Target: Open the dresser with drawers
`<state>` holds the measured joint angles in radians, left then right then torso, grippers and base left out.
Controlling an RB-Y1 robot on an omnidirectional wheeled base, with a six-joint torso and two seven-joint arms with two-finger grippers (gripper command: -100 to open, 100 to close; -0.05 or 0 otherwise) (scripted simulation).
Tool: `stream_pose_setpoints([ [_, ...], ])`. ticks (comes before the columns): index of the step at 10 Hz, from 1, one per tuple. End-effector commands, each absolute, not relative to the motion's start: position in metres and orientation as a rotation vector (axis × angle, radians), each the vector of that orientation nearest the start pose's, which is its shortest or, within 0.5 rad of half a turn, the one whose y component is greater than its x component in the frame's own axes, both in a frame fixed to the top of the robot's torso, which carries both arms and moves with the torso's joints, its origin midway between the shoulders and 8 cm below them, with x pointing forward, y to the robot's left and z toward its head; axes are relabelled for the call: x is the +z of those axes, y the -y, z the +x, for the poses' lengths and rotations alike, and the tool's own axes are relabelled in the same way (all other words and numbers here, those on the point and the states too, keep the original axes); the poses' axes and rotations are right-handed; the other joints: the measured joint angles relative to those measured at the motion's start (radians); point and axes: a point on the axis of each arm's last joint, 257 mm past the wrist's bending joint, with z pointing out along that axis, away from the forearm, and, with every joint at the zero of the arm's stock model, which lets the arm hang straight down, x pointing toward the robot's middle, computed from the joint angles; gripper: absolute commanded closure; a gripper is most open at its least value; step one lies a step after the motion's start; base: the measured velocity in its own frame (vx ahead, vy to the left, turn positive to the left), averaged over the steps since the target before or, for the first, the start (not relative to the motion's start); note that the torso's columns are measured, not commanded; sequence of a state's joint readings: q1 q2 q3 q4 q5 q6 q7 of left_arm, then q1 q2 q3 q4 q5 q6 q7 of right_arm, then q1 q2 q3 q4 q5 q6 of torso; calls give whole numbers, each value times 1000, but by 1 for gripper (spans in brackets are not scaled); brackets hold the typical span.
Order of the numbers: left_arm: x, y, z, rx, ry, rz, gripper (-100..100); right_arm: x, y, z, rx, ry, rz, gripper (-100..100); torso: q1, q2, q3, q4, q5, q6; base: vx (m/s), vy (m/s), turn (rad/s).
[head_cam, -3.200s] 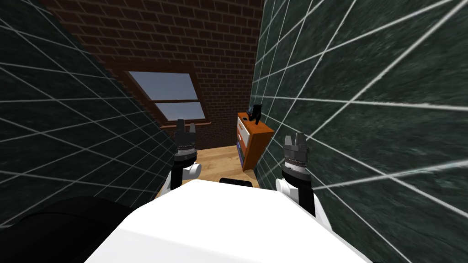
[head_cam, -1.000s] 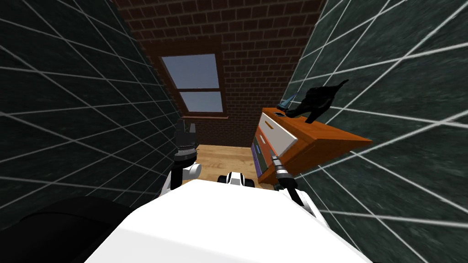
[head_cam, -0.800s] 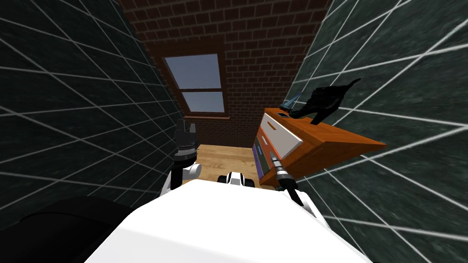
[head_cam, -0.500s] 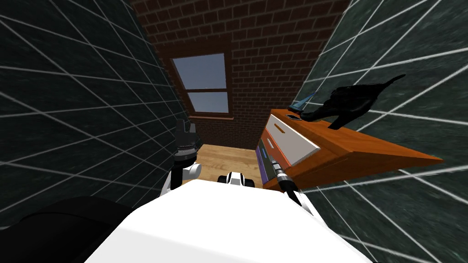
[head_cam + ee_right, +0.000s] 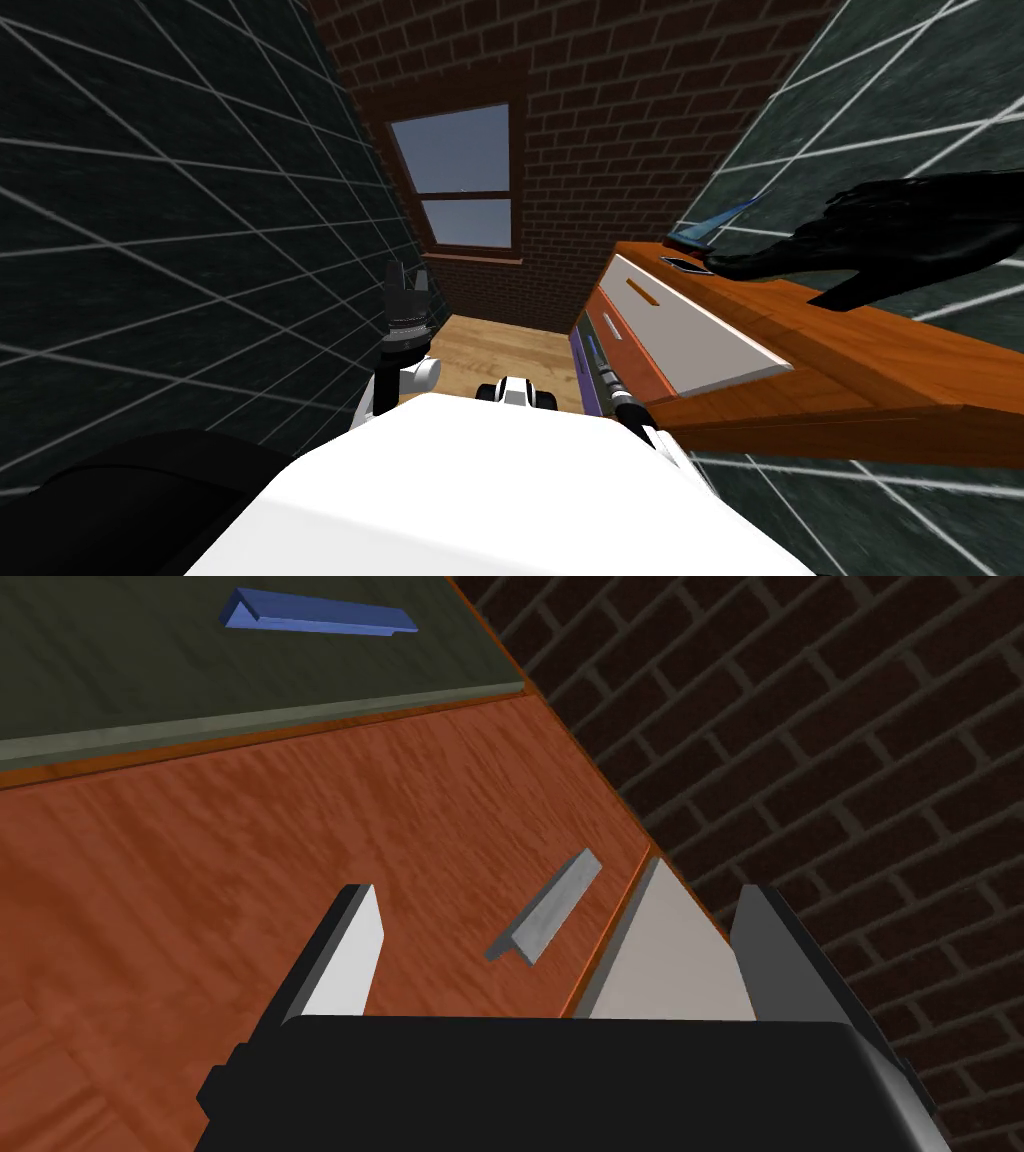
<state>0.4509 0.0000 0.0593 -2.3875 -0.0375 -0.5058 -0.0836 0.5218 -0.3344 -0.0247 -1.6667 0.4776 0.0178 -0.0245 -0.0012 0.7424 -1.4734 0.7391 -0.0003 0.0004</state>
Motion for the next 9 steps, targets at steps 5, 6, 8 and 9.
stream_pose_setpoints([
  [5, 87, -280, 318, -1188, -537, -473, 0, -443, 447, 297, 118, -1924, 943, -100, 1, -6, -3, -2, 0, 0, 79, 52, 94],
  [6, 87, -280, 318, -1188, -537, -473, 0, -462, 468, 277, 17, -1976, 950, -100, 0, -3, -2, -1, 0, 0, 102, 72, 180],
  [8, 87, -280, 318, -1188, -537, -473, 0, -472, 490, 259, -86, -2013, 954, -100, 1, -5, -3, -2, 0, 0, 113, 66, 138],
  [9, 87, -280, 318, -1188, -537, -473, 0, -481, 495, 249, -112, -2030, 971, -100, 3, -5, -3, -1, 1, -1, 124, 73, 87],
])
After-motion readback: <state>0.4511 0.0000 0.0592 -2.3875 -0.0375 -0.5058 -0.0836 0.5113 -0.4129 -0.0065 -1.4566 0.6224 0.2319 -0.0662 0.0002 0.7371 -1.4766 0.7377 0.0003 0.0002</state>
